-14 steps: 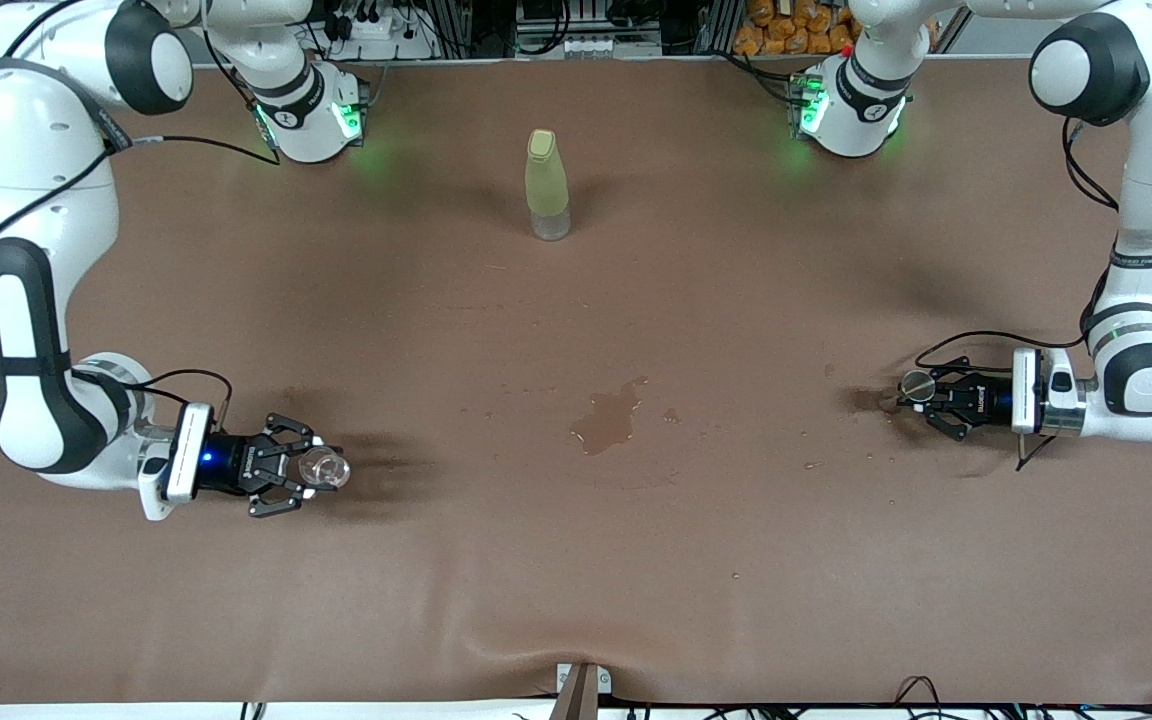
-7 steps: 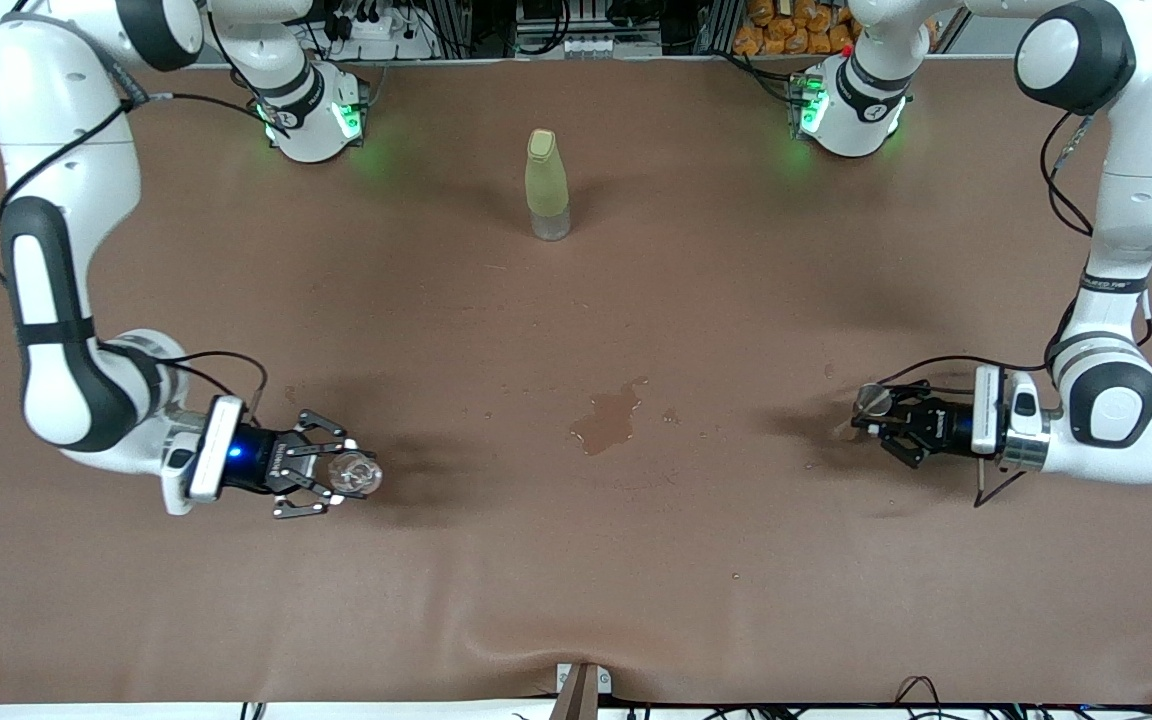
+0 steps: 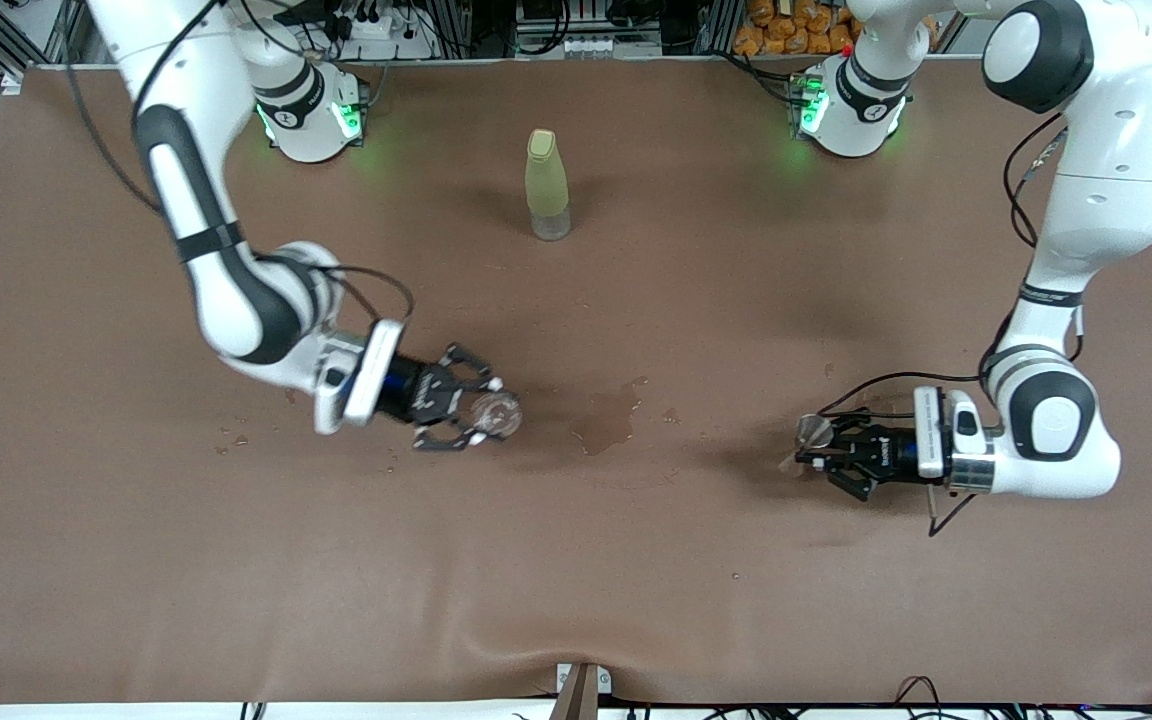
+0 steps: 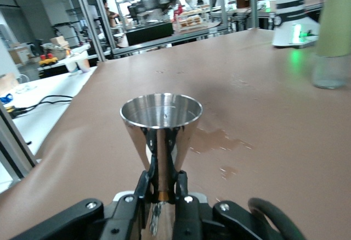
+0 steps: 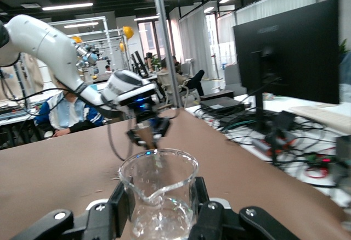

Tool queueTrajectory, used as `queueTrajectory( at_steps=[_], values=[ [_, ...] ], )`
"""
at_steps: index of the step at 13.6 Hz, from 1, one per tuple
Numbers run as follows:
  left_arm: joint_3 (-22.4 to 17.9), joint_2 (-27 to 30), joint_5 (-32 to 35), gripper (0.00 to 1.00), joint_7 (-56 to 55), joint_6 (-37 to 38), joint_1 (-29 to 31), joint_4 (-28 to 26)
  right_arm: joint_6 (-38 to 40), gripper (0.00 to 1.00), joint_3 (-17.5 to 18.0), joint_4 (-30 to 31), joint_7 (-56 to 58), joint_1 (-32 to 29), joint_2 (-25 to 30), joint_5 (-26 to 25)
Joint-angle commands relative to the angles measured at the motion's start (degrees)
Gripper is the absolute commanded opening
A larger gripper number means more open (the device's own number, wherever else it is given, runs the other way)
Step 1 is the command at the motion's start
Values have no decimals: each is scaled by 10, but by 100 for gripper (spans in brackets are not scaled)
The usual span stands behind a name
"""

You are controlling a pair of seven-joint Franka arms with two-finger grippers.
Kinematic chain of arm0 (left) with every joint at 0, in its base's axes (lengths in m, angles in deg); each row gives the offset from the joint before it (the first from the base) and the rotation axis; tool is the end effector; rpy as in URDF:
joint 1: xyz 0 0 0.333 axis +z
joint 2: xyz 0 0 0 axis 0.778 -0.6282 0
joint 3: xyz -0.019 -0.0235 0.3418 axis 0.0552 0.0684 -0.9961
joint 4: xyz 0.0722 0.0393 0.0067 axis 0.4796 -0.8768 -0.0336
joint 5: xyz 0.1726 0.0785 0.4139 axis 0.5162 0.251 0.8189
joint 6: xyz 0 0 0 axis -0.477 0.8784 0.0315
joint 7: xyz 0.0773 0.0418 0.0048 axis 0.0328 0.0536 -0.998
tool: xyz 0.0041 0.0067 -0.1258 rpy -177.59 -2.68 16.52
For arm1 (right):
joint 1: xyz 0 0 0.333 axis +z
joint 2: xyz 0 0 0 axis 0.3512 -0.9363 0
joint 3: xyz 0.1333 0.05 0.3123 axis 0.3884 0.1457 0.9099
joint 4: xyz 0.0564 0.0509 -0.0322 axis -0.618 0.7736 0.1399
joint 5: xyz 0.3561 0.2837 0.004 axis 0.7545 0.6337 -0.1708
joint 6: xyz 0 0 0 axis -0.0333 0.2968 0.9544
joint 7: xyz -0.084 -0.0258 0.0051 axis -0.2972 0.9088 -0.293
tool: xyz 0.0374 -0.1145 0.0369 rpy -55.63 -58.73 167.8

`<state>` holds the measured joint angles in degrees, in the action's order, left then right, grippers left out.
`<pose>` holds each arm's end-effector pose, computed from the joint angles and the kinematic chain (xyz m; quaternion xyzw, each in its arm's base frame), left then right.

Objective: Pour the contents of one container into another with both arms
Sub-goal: 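Lift the beaker and jigger, bringing both grippers toward the table middle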

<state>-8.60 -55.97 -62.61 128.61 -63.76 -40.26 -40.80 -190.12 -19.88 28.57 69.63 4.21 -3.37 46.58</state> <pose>0.7677 -0.0993 0.1728 0.4718 -0.6549 0.4394 0.3943 0.6484 0.3530 0.2703 -0.6301 -0.4127 -0.4935 0.4348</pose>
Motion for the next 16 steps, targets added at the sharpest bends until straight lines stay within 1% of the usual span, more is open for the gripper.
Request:
queueTrajectory(
  at_steps=[1,2,4,7,9,10,12,13,16],
  values=[
    [-2,4,-56,0,2,-42,-28,-11,-49,28,-7,20,16,47,19,45],
    [-3,1,-81,0,2,-55,-46,-13,-70,28,-8,18,16,60,20,60],
    [-3,-5,-119,0,4,-83,-82,-15,-93,28,-8,12,15,72,23,60],
    [-3,-22,-185,0,6,-130,-134,-16,-91,28,-10,20,17,60,34,52],
    [-3,-22,-223,0,6,-167,-166,-17,-88,27,-9,27,16,62,42,52],
    [-3,-25,-242,0,8,-183,-184,-17,-83,27,-9,32,16,63,46,51],
    [-3,-31,-280,0,35,-220,-221,-17,-43,25,-10,36,16,55,42,38],
    [-3,-36,-304,0,45,-236,-241,-16,-21,24,-10,37,16,40,39,24],
    [-4,-37,-345,0,46,-264,-272,-16,28,24,-10,38,15,9,32,-20]
  ],
)
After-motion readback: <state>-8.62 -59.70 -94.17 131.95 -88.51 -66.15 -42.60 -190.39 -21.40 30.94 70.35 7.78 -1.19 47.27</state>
